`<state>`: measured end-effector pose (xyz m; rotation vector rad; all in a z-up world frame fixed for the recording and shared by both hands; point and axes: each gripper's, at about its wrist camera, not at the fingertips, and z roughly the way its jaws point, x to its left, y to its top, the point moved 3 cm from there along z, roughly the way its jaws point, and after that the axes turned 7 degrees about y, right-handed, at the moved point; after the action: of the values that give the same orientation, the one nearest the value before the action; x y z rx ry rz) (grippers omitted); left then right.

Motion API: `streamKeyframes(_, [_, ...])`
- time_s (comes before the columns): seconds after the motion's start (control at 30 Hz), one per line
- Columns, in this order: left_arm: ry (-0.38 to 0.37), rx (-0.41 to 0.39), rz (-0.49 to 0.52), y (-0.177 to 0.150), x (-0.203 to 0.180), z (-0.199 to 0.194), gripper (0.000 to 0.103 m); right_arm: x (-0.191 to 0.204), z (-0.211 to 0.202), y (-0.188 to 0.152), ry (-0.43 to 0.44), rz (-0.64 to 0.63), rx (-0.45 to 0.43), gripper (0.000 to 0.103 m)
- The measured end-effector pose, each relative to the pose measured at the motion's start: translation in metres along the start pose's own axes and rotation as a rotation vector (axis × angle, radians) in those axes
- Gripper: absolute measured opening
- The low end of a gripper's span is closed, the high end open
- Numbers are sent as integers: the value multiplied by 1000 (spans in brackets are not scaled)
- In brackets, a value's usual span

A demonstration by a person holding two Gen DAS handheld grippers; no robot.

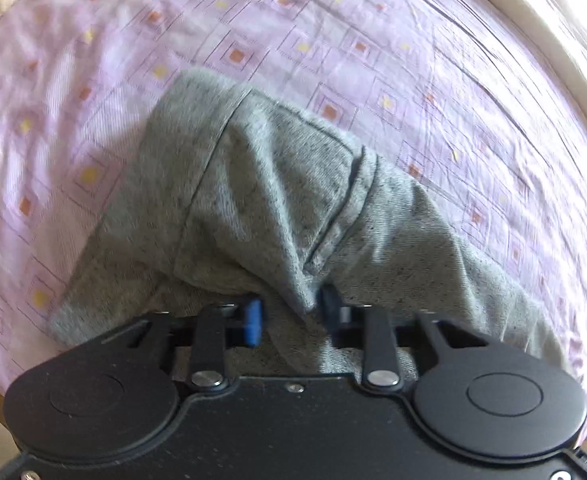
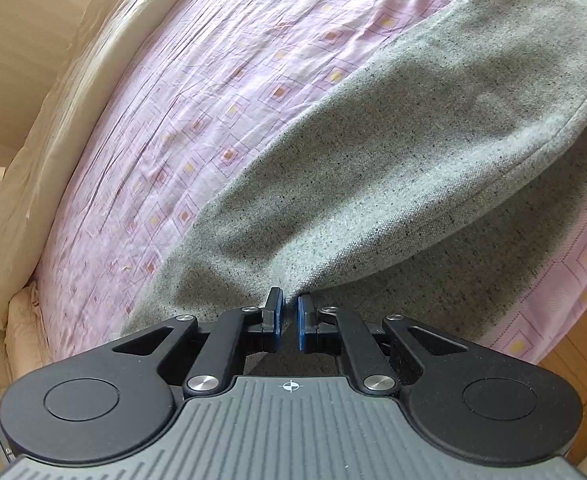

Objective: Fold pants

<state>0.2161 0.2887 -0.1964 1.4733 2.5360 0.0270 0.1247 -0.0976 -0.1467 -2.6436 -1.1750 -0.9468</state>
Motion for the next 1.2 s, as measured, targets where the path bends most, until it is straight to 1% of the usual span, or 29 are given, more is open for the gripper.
streamKeyframes(0.03, [8,-15,29,-1,-4,-7,23,0,0,-1,-1,-2,2,8])
streamKeyframes(0.17, [47,-53,161,-11,-18,-50,21,3,-17,-3,3,-21,-9,8])
streamKeyframes(0.23, [50,-55,190,-15,-16,-68,21,3,-28,-5,6,-35,-14,8])
streamKeyframes(0.3, [62,-46,222,-22,-11,-78,21,1,-36,-9,4,-51,-9,8])
streamKeyframes(0.4, [122,-15,266,-36,-1,-64,15,-8,-33,-17,-38,-70,25,8])
streamKeyframes(0.43, [154,2,274,-42,3,-57,13,-13,-29,-20,-52,-60,40,8])
streamKeyframes(0.47, [175,19,273,-44,7,-47,13,-18,-25,-24,-67,-47,53,8])
streamKeyframes(0.57, [194,59,238,-50,21,-32,13,-26,-11,-34,-102,-38,81,8])
streamKeyframes(0.7, [208,65,244,-50,24,-24,13,-27,6,-41,-146,-72,114,8])
streamKeyframes(0.8, [235,86,260,-49,20,-12,16,-31,17,-43,-175,-73,135,8])
streamKeyframes(0.87, [258,108,260,-51,22,-3,20,-31,24,-43,-196,-83,154,8])
streamKeyframes(0.93, [274,140,277,-52,23,2,24,-32,27,-42,-203,-69,178,9])
streamKeyframes(0.97, [268,144,288,-52,23,1,24,-32,26,-41,-200,-53,183,10])
streamKeyframes(1.03, [267,150,349,-51,20,-8,26,-29,20,-36,-179,-28,190,11])
streamKeyframes(1.07, [273,153,387,-51,17,-17,24,-28,15,-33,-168,-20,195,12])
streamKeyframes(1.1, [263,143,421,-51,14,-27,24,-25,8,-30,-157,-16,193,13])
streamKeyframes(1.17, [216,83,507,-50,1,-49,25,-19,-5,-25,-136,-29,166,21])
streamKeyframes(1.2, [209,42,549,-49,-6,-58,25,-17,-14,-20,-138,-49,139,22])
